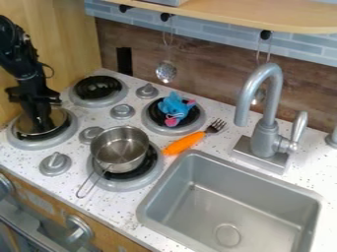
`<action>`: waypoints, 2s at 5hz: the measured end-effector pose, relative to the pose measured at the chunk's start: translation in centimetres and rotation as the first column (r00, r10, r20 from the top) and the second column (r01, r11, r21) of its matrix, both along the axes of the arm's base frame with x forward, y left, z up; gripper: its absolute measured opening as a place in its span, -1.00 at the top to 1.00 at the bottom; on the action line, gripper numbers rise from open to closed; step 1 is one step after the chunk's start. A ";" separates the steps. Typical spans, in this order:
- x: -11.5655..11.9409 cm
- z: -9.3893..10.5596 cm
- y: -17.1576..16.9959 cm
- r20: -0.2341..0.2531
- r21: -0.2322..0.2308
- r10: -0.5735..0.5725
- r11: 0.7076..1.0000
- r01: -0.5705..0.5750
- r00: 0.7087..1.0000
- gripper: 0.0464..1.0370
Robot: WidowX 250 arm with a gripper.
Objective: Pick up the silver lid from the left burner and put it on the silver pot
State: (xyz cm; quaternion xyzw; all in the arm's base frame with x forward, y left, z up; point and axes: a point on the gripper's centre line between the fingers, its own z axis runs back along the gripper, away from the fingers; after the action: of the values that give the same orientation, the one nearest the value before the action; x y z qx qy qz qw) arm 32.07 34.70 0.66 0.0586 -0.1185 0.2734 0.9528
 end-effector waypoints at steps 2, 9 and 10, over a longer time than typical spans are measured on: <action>3.0 5.8 -6.2 0.095 0.085 -0.211 0.975 0.203 0.973 0.45; 0.8 11.4 -30.9 0.194 0.160 -0.679 0.734 0.660 0.708 0.45; 1.1 9.7 -30.9 0.172 0.133 -0.675 0.737 0.663 0.717 0.45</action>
State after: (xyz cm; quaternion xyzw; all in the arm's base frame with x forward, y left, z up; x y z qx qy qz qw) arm 33.18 3.82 10.33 0.0122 -0.2391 -0.0885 0.9669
